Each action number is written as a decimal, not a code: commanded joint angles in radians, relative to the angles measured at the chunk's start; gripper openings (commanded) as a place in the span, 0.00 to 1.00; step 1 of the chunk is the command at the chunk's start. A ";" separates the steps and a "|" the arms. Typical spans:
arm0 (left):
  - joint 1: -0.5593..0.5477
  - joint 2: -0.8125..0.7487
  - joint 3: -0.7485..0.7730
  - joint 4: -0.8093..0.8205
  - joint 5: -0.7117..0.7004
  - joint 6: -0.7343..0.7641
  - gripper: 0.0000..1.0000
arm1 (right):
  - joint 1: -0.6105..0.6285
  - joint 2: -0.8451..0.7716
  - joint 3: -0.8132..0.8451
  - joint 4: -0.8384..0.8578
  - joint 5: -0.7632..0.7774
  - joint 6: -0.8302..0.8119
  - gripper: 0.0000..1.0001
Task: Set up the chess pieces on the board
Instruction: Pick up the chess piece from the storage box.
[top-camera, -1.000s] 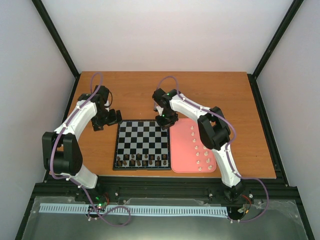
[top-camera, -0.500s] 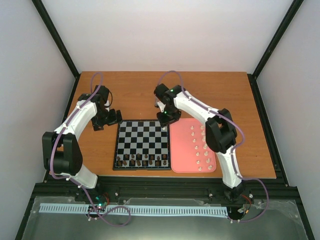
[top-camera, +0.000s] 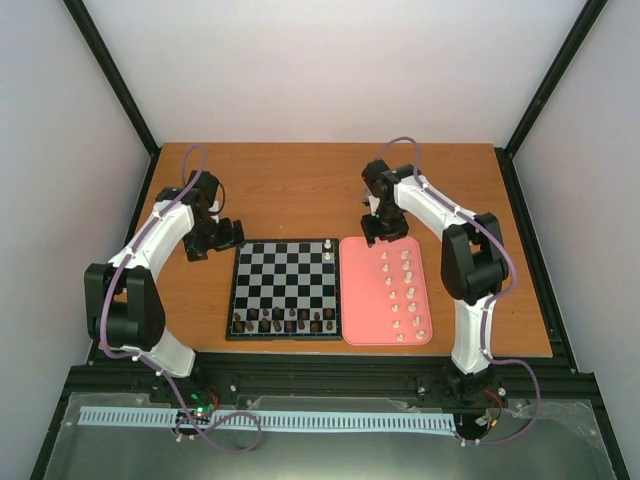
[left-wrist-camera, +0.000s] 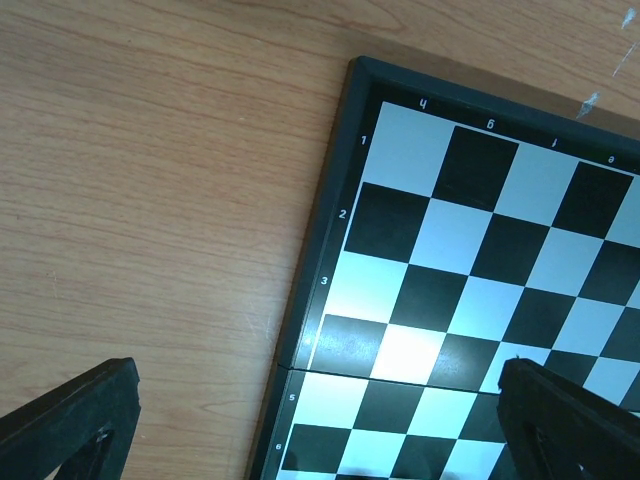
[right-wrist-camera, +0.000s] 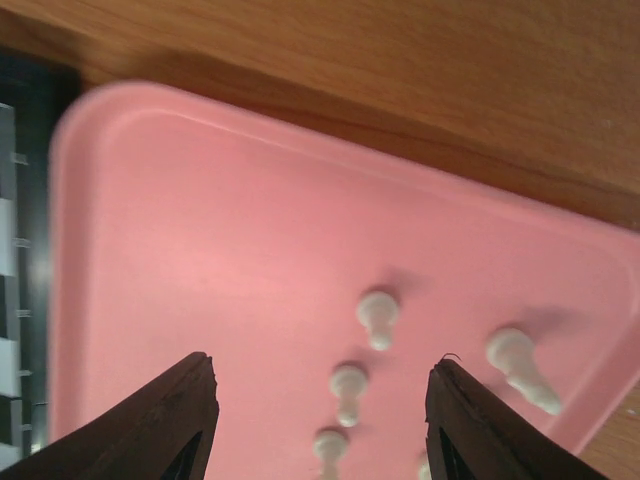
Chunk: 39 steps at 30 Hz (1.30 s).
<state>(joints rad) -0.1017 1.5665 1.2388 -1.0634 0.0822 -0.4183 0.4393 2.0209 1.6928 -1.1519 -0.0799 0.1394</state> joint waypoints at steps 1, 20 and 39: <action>0.007 0.000 0.020 0.004 0.007 0.021 1.00 | -0.019 0.008 -0.068 0.028 0.075 0.004 0.57; 0.006 0.019 0.002 0.019 0.016 0.004 1.00 | -0.142 -0.122 -0.238 0.123 0.109 -0.010 0.56; 0.006 0.040 0.017 0.013 0.017 0.016 1.00 | -0.172 -0.053 -0.273 0.140 0.169 0.003 0.47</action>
<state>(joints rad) -0.1017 1.6001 1.2388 -1.0534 0.0978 -0.4175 0.2817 1.9438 1.4239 -1.0283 0.0750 0.1398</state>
